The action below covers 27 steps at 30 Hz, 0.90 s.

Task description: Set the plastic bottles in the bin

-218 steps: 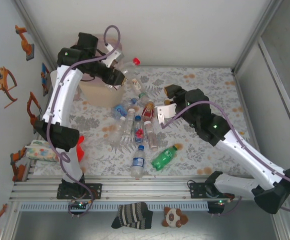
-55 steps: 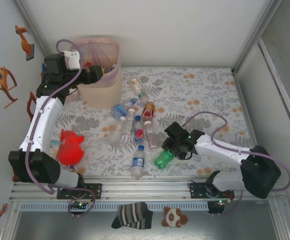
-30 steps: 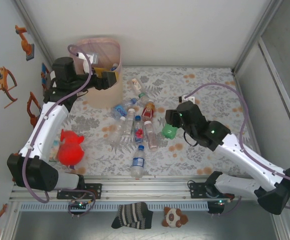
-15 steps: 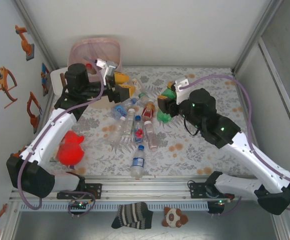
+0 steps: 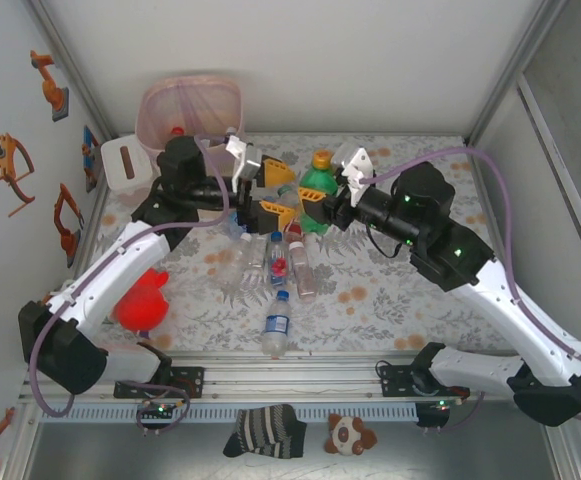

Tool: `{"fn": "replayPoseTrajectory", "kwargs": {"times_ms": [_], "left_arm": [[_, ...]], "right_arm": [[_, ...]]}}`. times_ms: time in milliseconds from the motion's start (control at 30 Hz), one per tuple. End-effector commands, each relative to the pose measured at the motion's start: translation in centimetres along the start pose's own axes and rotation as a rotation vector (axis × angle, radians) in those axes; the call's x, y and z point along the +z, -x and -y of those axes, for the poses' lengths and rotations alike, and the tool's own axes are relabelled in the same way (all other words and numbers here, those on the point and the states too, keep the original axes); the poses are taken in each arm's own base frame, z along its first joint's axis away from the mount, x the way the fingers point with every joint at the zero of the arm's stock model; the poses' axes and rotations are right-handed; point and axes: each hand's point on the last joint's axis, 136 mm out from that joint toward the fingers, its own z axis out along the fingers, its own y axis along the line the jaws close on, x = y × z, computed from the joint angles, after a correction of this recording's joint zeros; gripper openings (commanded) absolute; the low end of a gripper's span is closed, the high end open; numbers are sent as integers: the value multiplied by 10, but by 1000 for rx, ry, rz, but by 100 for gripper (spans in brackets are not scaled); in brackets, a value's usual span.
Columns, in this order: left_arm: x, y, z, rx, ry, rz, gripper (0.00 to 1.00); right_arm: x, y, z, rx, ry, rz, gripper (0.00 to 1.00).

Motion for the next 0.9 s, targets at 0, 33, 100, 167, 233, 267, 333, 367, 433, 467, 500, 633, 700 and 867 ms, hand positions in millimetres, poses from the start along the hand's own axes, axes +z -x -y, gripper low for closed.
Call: {"fn": "replayPoseTrajectory", "kwargs": {"times_ms": [0, 33, 100, 167, 233, 267, 333, 367, 433, 467, 500, 633, 700, 867], "left_arm": [[11, 15, 21, 95, -103, 20, 93], [14, 16, 25, 101, -123, 20, 93], [18, 16, 29, 104, -150, 21, 92], [22, 17, 33, 106, -166, 21, 90], [26, 18, 36, 115, -184, 24, 87], [28, 18, 38, 117, -191, 25, 85], [32, 19, 42, 119, -205, 27, 80], [34, 19, 43, 120, -212, 28, 78], [36, 21, 47, 126, -223, 33, 74], [37, 22, 49, 128, -226, 37, 71], [37, 22, 50, 129, -230, 40, 69], [39, 23, 54, 136, -240, 43, 62], [38, 24, 55, 144, -239, 45, 58], [36, 25, 57, 159, -239, 45, 50]], "right_arm": [[-10, 37, -17, -69, 107, 117, 47], [-11, 40, -19, -69, 122, 126, 47], [-12, 44, -24, -71, 150, 138, 46], [-13, 47, -27, -70, 167, 153, 46], [-13, 49, -29, -67, 181, 163, 47], [-13, 50, -30, -66, 186, 167, 46], [-13, 51, -30, -64, 189, 170, 46], [-13, 51, -30, -62, 190, 171, 46], [-14, 52, -30, -61, 190, 174, 46], [-14, 52, -30, -58, 188, 174, 46], [-14, 52, -30, -57, 187, 174, 46], [-17, 52, -30, -55, 187, 176, 46], [-18, 53, -31, -56, 185, 179, 46], [-22, 53, -31, -64, 179, 184, 46]]}}
